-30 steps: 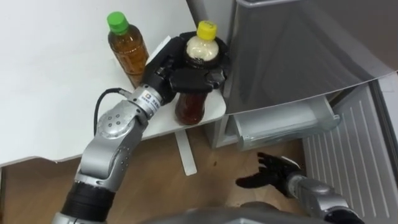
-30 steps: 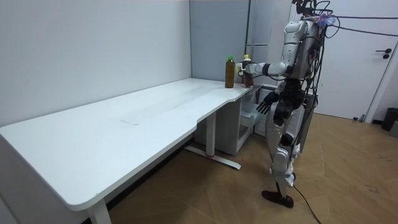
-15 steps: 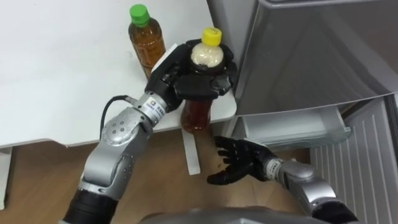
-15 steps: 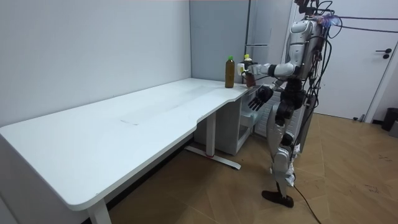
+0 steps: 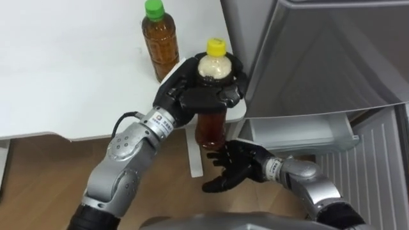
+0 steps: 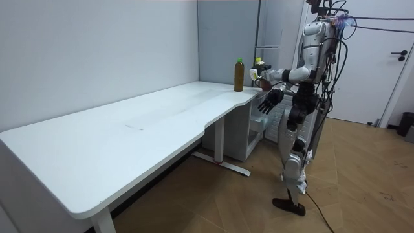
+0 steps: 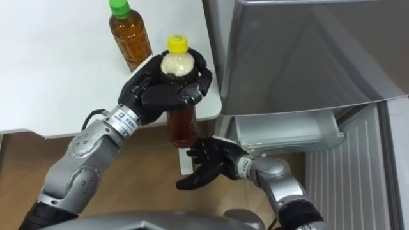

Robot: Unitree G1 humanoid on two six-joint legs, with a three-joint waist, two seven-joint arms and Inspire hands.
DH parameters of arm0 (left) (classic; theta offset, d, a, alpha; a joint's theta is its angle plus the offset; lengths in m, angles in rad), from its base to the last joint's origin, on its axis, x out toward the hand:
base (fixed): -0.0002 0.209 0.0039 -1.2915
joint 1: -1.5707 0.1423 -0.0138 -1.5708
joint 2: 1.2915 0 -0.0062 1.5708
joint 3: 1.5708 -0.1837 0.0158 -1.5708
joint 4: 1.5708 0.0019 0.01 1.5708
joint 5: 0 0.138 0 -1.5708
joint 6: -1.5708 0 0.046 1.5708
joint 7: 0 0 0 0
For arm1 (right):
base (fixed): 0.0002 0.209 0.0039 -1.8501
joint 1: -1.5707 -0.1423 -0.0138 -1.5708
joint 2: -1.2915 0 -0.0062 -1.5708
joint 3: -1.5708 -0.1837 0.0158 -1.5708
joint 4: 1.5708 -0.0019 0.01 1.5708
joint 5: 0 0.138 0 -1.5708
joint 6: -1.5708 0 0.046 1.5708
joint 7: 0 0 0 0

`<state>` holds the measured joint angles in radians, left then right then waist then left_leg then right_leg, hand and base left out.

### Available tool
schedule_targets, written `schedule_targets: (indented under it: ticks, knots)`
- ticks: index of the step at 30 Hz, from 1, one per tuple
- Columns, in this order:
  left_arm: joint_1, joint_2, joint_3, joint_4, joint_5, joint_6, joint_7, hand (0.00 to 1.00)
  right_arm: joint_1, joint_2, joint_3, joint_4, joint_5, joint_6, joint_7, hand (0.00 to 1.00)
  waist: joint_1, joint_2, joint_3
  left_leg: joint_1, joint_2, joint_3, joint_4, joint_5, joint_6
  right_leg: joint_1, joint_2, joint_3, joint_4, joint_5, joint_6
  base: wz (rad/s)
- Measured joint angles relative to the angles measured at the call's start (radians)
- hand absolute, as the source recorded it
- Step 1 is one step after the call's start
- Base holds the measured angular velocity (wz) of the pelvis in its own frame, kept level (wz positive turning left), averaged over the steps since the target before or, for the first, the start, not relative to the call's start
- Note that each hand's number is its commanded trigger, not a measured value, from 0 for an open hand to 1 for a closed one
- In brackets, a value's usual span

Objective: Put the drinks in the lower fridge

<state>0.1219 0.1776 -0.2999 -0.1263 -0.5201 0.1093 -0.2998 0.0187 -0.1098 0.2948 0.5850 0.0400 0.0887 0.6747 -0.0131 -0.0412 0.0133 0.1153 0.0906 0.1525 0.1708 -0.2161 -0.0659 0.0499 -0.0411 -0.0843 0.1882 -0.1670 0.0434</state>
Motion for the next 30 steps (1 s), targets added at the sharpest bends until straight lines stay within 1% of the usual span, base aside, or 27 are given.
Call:
schedule_targets:
  ticks: [4,7,8,11,14,18,23,26,27,30]
  knots:
    - [0.012,-0.001,-0.002,0.011,0.0,0.0,-0.036,1.0,0.005,0.007,0.001,-0.037,0.001,0.003,0.042,0.0,-0.004,0.0,0.0003,0.0,0.0,-0.002,0.0,0.0,0.0,0.0,0.0,-0.001,0.0,0.0,0.0,0.0]
    - [0.024,-0.001,-0.021,0.014,-0.001,0.0,-0.05,1.0,0.006,0.011,0.012,-0.067,0.034,0.007,0.076,0.0,-0.005,0.0,0.0006,-0.005,0.0,-0.001,0.0,0.0,0.0,-0.003,0.0,-0.002,0.0,0.0,0.0,0.0]
    - [0.029,-0.001,-0.022,0.019,-0.004,0.0,-0.067,1.0,0.011,0.01,0.018,-0.083,0.043,0.018,0.082,0.0,-0.005,0.0,0.0005,-0.009,0.0,-0.001,0.0,0.0,0.0,-0.006,-0.001,-0.003,0.0,0.0,0.0,0.04]
    - [0.033,0.001,-0.02,0.033,-0.032,0.0,-0.076,1.0,0.021,0.003,0.018,-0.09,0.083,0.029,0.105,0.0,-0.003,-0.001,-0.0003,-0.032,0.0,-0.001,0.007,0.0,0.0,-0.026,-0.002,-0.007,0.002,0.001,-0.002,0.03]
    - [0.033,0.001,-0.02,0.05,-0.06,0.0,-0.076,1.0,0.025,-0.007,0.028,-0.09,0.131,0.044,0.109,0.0,0.009,0.001,-0.0003,-0.039,0.001,-0.001,0.017,0.0,0.0,-0.032,-0.002,-0.006,0.006,0.002,-0.003,-0.01]
    - [0.033,0.002,-0.021,0.052,-0.074,0.0,-0.076,1.0,0.028,-0.021,0.048,-0.09,0.193,0.046,0.105,0.0,0.027,0.001,-0.0003,-0.044,0.001,-0.001,0.019,0.0,0.0,-0.04,-0.002,-0.005,0.013,0.002,-0.003,0.0]
    - [0.037,0.015,-0.022,0.055,-0.078,-0.004,-0.082,1.0,0.037,-0.021,0.05,-0.09,0.236,0.046,0.105,0.0,0.044,0.002,-0.0003,-0.049,0.001,-0.003,0.019,0.0,0.0,-0.044,-0.002,-0.006,0.017,0.002,-0.003,0.0]
    - [0.038,0.014,-0.029,0.107,-0.12,-0.029,-0.089,1.0,0.047,-0.027,0.055,-0.089,0.26,0.046,0.097,0.0,0.047,0.006,0.0025,-0.037,0.001,-0.002,0.018,0.0,0.0,-0.033,-0.002,-0.006,0.016,0.002,-0.003,0.0]
    - [0.041,0.015,-0.028,0.126,-0.137,-0.03,-0.089,1.0,0.054,-0.029,0.055,-0.089,0.269,0.047,0.097,0.0,0.047,0.007,0.0019,-0.033,0.001,-0.002,0.018,0.0,0.0,-0.029,-0.002,-0.005,0.016,0.002,-0.003,0.0]
    - [0.046,0.023,-0.03,0.17,-0.144,-0.031,-0.09,1.0,0.057,-0.029,0.055,-0.089,0.271,0.049,0.096,0.0,0.047,0.011,0.0041,-0.036,0.001,-0.002,0.018,0.0,0.0,-0.032,-0.002,-0.005,0.016,0.002,-0.004,0.0]
